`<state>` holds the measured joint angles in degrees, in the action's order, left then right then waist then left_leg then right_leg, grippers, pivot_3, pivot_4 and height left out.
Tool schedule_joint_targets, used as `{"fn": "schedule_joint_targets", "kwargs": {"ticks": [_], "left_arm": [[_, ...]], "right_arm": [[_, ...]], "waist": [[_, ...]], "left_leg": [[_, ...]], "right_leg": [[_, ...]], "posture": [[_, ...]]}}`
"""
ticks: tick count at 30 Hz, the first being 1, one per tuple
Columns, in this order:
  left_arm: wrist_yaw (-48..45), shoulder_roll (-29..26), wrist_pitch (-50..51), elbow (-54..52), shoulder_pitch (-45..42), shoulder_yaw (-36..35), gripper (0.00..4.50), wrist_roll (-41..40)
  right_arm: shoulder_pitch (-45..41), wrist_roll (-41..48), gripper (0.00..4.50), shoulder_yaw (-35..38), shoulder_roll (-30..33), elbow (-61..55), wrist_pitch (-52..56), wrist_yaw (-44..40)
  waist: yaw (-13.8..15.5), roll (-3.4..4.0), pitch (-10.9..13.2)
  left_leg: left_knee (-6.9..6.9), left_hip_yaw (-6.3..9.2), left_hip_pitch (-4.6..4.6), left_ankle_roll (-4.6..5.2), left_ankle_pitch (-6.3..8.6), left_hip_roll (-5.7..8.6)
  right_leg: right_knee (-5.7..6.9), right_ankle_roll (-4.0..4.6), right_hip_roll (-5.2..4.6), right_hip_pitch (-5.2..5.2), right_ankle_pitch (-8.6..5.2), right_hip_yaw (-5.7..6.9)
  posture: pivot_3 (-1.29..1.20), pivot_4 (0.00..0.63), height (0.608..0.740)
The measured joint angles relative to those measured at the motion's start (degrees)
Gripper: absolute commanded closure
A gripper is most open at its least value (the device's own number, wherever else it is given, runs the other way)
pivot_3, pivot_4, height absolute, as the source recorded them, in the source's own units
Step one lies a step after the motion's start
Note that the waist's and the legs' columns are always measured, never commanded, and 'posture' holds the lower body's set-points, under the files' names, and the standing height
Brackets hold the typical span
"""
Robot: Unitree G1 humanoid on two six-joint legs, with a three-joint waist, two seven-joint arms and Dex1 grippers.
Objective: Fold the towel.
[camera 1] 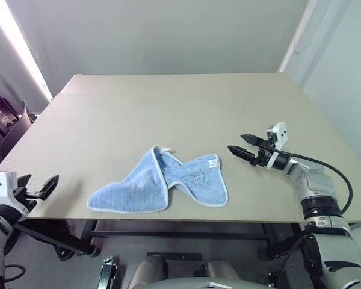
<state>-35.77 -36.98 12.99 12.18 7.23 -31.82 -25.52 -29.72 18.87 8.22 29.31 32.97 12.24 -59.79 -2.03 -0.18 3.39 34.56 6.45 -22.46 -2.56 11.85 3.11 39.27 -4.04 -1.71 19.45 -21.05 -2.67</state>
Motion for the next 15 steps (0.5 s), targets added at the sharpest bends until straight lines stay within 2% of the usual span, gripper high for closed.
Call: {"fn": "schedule_joint_targets", "kwargs": {"ticks": [4,8,15], "left_arm": [[1.0,0.3,-0.4,0.1,-2.3,1.9,0.02,1.2],[1.2,0.6,-1.1,1.3,-3.8,3.1,0.02,2.5],[1.6,2.7,-2.6,5.1,-9.0,7.1,0.02,4.4]], "right_arm": [[0.0,-1.4,0.00,-1.3,0.4,0.1,0.8,0.8],[-1.3,-1.8,0.00,-1.7,0.3,0.6,8.5,4.4],[-13.4,-4.2,0.00,-6.2,-1.8,7.4,18.2,5.3]], "waist": [[-0.1,0.00,0.0],[-0.3,0.01,0.0],[-0.5,-0.01,0.0]], "left_leg": [[0.00,0.00,0.02,0.00,0.00,-0.01],[0.00,-0.03,0.01,0.00,0.00,0.00],[-0.01,-0.01,0.04,0.00,-0.01,0.00]], "right_leg": [[0.01,-0.01,0.01,-0.01,0.00,0.01],[0.00,-0.01,0.00,0.00,0.00,0.00],[0.05,-0.04,0.03,0.01,0.03,0.01]], "posture": [[0.00,0.000,0.740],[0.00,0.000,0.740],[0.00,0.000,0.740]]}}
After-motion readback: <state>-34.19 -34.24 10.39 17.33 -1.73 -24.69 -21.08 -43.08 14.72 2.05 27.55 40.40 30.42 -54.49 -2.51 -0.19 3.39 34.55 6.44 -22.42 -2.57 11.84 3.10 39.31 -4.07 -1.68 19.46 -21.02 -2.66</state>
